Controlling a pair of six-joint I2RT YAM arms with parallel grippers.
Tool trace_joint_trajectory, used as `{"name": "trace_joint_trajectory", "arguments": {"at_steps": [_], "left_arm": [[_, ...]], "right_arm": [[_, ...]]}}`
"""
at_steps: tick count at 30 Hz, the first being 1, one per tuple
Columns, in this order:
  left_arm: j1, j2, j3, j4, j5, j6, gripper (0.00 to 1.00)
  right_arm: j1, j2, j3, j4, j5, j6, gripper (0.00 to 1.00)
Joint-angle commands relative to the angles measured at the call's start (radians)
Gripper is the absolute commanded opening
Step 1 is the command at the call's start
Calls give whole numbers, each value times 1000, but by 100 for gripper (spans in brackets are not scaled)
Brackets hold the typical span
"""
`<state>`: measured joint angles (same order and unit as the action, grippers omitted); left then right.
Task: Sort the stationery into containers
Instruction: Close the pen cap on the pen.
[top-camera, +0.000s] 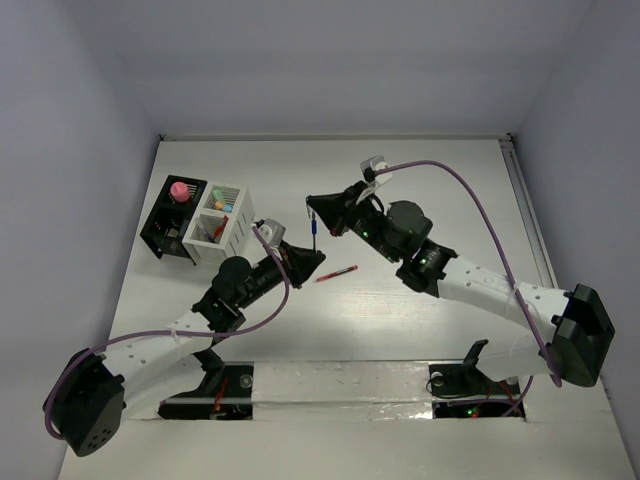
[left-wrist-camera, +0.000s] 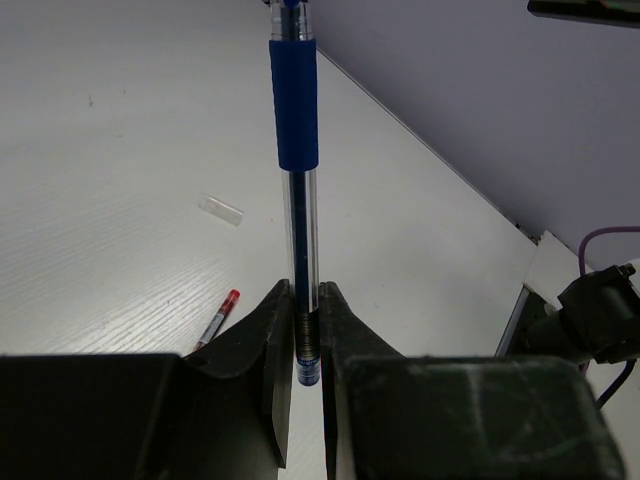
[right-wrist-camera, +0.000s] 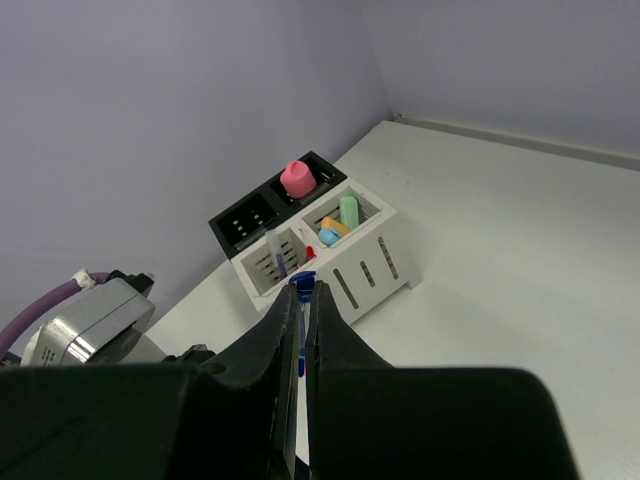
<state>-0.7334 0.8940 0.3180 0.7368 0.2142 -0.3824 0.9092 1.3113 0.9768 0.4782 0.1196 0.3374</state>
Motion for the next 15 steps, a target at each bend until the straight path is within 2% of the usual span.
{"name": "trace_joint_trajectory", "arguments": {"at_steps": [1, 15], "left_arm": [[-3, -7, 0, 73, 19, -1, 0], [-3, -24, -7, 84, 30, -1, 0]], "right_arm": [[-6, -24, 26, 28, 51, -46, 0], [-24, 6, 36, 23, 46, -40, 0]]}}
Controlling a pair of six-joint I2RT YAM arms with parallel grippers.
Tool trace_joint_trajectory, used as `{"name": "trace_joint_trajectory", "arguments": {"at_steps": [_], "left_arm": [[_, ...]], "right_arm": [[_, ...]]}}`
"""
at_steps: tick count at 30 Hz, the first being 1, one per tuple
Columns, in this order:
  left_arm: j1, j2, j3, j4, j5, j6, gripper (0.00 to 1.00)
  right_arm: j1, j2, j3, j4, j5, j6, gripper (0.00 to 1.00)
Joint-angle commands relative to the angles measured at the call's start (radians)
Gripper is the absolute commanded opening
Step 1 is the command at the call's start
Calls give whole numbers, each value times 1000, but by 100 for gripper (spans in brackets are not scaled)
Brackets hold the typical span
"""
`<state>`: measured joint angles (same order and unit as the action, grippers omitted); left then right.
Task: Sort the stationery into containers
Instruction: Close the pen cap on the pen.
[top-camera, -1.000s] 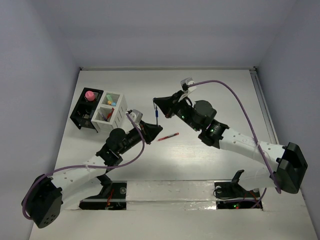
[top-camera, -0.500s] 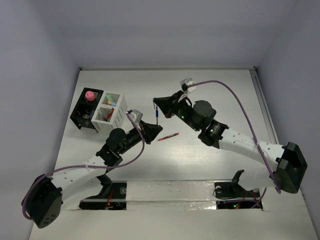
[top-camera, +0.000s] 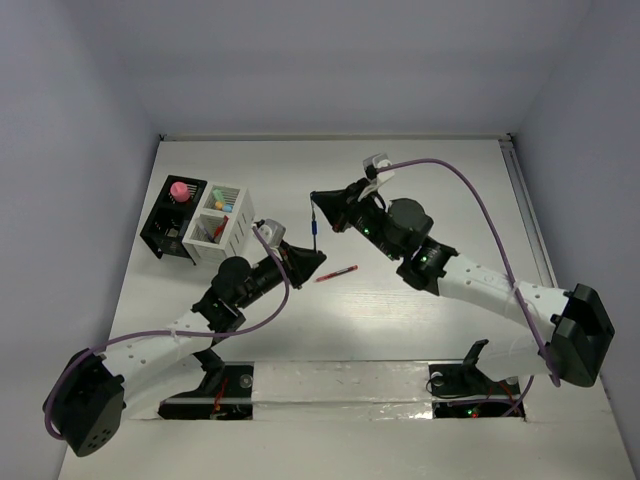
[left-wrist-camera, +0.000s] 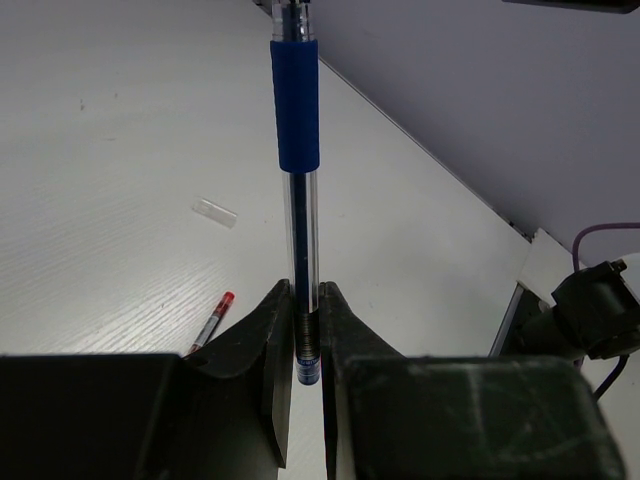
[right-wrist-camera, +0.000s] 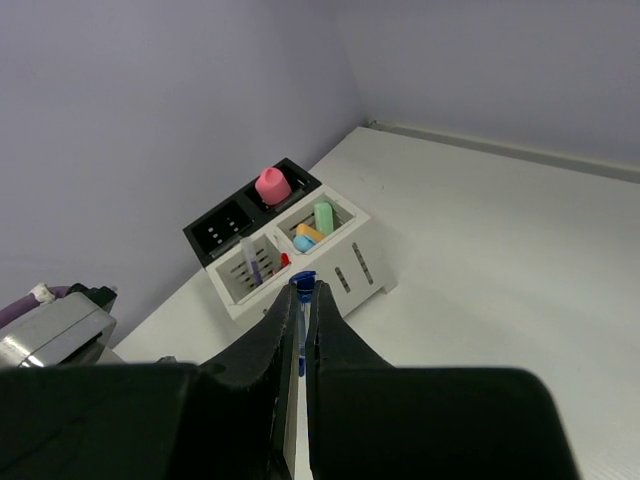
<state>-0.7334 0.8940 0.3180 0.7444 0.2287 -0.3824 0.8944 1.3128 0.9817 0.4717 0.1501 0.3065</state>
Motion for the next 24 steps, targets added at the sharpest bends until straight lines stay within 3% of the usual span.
{"name": "trace_joint_trajectory", "arguments": {"at_steps": [1, 24], "left_arm": [[-3, -24, -5, 73, 9, -1, 0], [-3, -6, 0, 75, -5, -12, 0]], "right_arm": [[-9, 5, 29, 30, 9, -7, 0], [-9, -14, -11, 67, -58, 36, 0]]}}
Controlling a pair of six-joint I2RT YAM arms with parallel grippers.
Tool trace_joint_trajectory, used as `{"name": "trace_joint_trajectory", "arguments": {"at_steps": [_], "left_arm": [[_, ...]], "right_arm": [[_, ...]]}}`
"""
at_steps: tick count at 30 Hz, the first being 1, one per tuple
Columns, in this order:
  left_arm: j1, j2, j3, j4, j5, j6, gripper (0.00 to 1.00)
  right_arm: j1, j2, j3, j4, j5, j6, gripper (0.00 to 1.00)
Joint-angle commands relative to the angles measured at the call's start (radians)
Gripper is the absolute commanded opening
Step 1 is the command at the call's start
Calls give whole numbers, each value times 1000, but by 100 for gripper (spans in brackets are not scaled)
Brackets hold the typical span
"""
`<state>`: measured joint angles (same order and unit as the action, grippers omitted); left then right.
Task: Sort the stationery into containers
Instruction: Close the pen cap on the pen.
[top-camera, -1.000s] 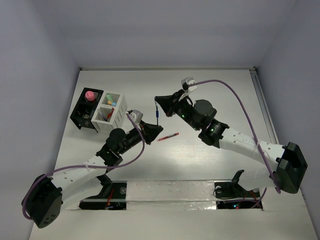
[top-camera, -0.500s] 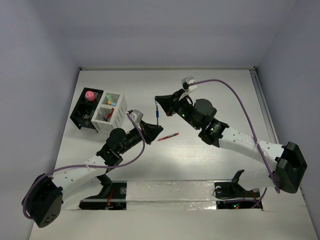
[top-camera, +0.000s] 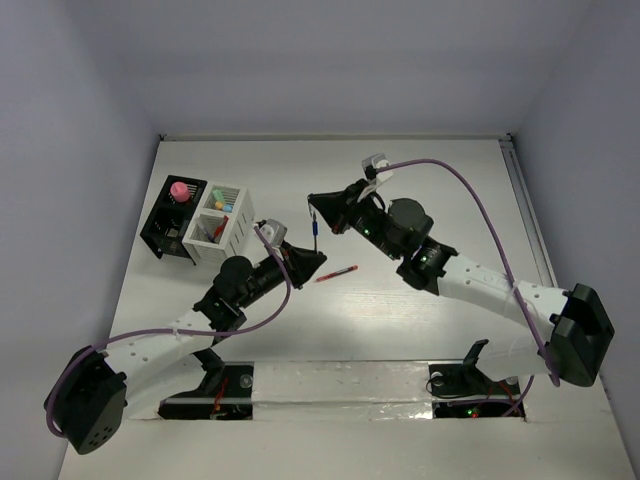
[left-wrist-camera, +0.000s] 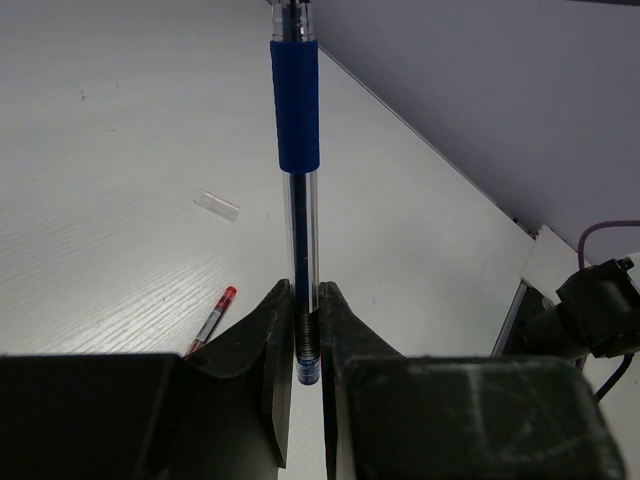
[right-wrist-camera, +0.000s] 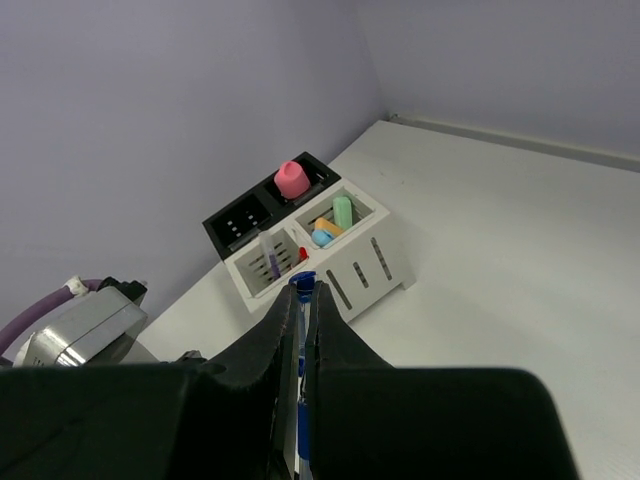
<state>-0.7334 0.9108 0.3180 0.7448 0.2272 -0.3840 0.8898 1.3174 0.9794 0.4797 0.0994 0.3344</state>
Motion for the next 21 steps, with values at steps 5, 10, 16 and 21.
{"name": "trace_joint_trajectory", "arguments": {"at_steps": [5, 10, 16, 21], "left_arm": [[-3, -26, -7, 90, -9, -21, 0], [-3, -26, -13, 102, -11, -30, 0], [-3, -33, -2, 114, -19, -53, 0], [-3, -81, 42, 67, -19, -69, 0]], "right_arm": [[-5, -18, -22, 68, -10, 17, 0], [-5, -27, -50, 97, -18, 26, 0], [-5, -40, -117, 167, -43, 51, 0], [-5, -37, -186, 207, -82, 74, 0]]}}
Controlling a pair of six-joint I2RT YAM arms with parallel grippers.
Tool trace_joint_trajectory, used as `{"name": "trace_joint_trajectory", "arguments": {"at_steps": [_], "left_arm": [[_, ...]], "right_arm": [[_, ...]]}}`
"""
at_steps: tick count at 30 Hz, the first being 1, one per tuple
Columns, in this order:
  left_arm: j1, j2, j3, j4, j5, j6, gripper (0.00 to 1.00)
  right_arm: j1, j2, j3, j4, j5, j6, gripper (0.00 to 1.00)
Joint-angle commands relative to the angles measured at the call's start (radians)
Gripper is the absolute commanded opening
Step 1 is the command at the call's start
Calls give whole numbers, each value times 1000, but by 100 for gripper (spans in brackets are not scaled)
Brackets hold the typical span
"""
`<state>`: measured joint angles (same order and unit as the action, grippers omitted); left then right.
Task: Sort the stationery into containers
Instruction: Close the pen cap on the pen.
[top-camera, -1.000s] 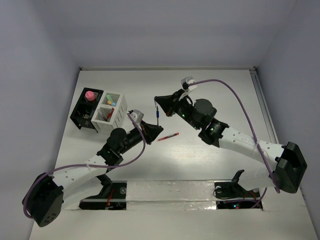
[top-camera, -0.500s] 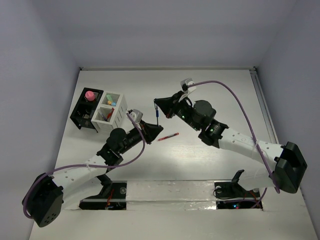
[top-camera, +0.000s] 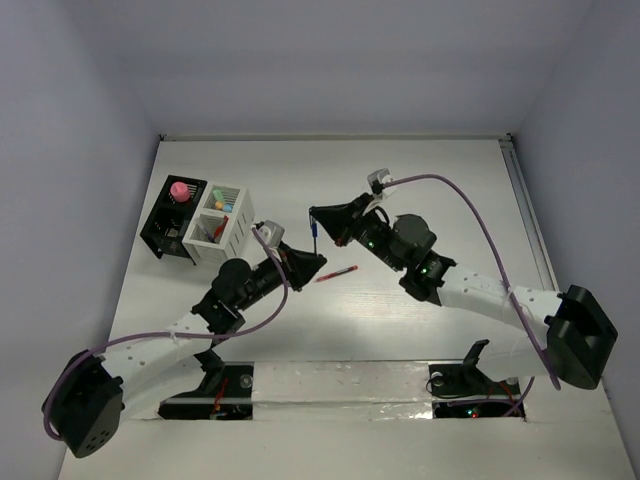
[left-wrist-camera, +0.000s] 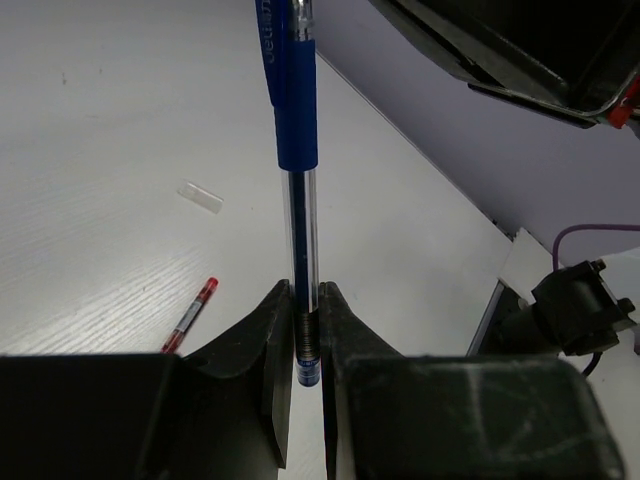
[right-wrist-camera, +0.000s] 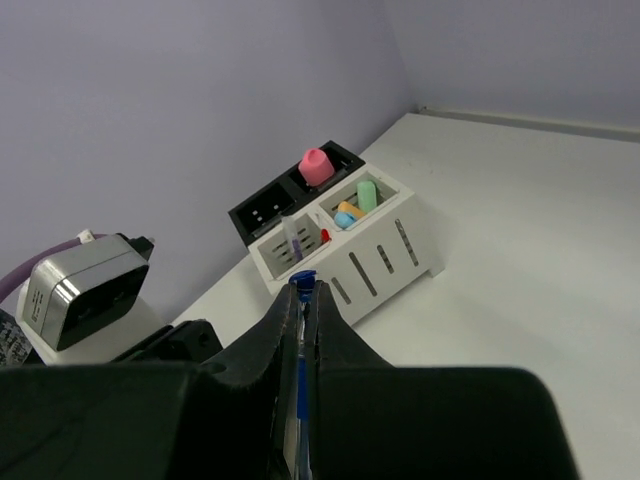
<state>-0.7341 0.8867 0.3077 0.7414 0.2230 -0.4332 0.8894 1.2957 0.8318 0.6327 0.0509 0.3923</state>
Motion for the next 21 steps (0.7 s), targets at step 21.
{"name": "trace_joint_trajectory", "arguments": {"at_steps": [21], "left_arm": [[-2, -127, 237, -34, 78, -102, 0]], "right_arm": [[49, -179, -316, -48, -210, 146, 0]]}}
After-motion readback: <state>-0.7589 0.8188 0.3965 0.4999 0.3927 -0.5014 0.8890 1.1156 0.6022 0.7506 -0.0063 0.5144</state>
